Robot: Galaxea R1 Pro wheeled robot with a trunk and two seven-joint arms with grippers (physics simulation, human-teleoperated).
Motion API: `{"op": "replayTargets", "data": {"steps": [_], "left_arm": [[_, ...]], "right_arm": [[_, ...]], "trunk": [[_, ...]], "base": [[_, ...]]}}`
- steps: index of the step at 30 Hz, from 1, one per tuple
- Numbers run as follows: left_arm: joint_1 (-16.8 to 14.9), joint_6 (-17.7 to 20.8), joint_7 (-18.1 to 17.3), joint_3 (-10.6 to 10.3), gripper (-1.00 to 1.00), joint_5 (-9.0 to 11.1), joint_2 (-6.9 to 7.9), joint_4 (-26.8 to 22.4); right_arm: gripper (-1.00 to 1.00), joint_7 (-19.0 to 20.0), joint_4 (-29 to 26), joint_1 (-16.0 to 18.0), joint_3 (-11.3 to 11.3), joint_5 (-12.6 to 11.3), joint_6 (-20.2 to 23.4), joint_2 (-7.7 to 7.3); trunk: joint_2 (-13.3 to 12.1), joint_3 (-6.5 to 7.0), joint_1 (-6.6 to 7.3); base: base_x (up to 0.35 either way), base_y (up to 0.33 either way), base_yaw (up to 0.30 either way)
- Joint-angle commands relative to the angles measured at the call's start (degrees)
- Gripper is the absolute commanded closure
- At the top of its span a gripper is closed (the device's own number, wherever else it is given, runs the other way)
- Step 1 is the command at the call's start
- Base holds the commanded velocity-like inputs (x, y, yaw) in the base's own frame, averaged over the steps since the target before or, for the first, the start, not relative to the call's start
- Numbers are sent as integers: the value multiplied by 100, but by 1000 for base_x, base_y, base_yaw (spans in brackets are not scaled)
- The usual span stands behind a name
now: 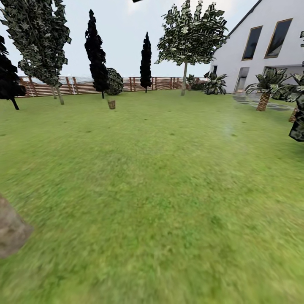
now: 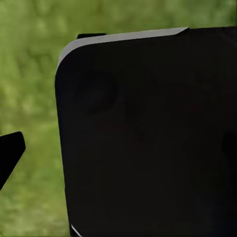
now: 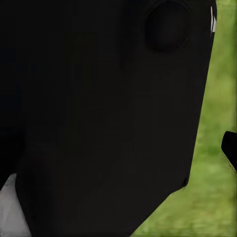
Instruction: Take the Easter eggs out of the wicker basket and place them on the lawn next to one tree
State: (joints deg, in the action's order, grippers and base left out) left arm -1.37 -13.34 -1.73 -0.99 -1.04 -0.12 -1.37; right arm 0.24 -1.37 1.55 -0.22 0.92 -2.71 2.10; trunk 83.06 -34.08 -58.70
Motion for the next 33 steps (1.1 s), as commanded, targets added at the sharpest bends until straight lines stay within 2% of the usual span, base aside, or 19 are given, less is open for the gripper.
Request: {"op": "replayTargets", "data": {"steps": [1,33], "left_arm": [[-3,-20,-5,-7,-100,-10,1,5],[-5,-20,-3,-7,-100,-10,18,5]], "right_arm": [[-100,2,5,3,-4,8,-19,2],[-100,2,13,-2,-8,4,-20,-20]], "trunk": [[2,-5,-3],[2,-5,-3]], "base": [[339,0,0],[339,0,10]]}}
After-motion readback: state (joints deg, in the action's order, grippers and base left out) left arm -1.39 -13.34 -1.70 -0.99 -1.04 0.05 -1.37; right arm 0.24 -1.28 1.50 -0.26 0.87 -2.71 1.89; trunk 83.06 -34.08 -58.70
